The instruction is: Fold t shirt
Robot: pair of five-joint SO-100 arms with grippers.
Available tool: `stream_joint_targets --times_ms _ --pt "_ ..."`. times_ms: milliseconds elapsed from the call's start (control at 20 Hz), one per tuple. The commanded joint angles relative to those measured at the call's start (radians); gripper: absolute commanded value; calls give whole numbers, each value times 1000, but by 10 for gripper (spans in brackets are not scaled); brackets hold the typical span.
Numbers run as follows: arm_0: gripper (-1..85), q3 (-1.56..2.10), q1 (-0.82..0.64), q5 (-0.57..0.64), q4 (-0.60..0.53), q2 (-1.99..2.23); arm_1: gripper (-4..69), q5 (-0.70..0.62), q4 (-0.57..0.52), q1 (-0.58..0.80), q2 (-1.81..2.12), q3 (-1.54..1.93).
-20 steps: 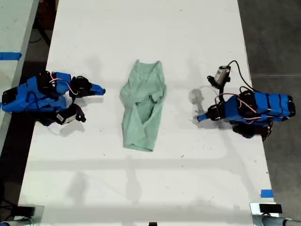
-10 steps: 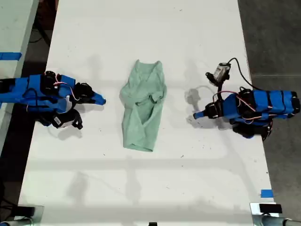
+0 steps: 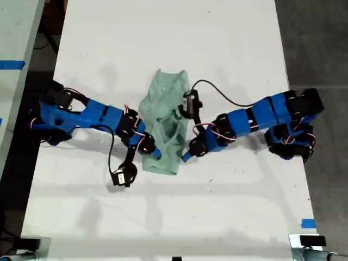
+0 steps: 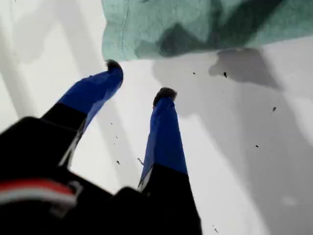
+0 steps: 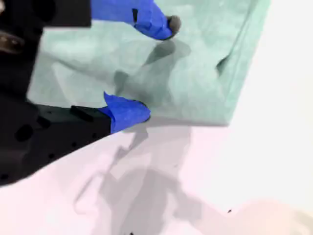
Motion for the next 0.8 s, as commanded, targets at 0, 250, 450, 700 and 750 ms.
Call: stream_joint_targets --times_ms 0,250,450,700,750 --pt "247 -179 35 -2 23 -23 214 -15 97 -29 -133 -314" --pt "237 -166 11 -48 43 -196 201 -26 80 -32 -206 -376" --pt "234 -160 21 -94 98 -89 201 -32 66 -35 -230 -382" --pt "233 -170 17 -86 101 -106 248 -35 51 -57 -407 -522" --pt "233 -181 17 -83 95 -118 249 -38 61 -58 -453 -571"
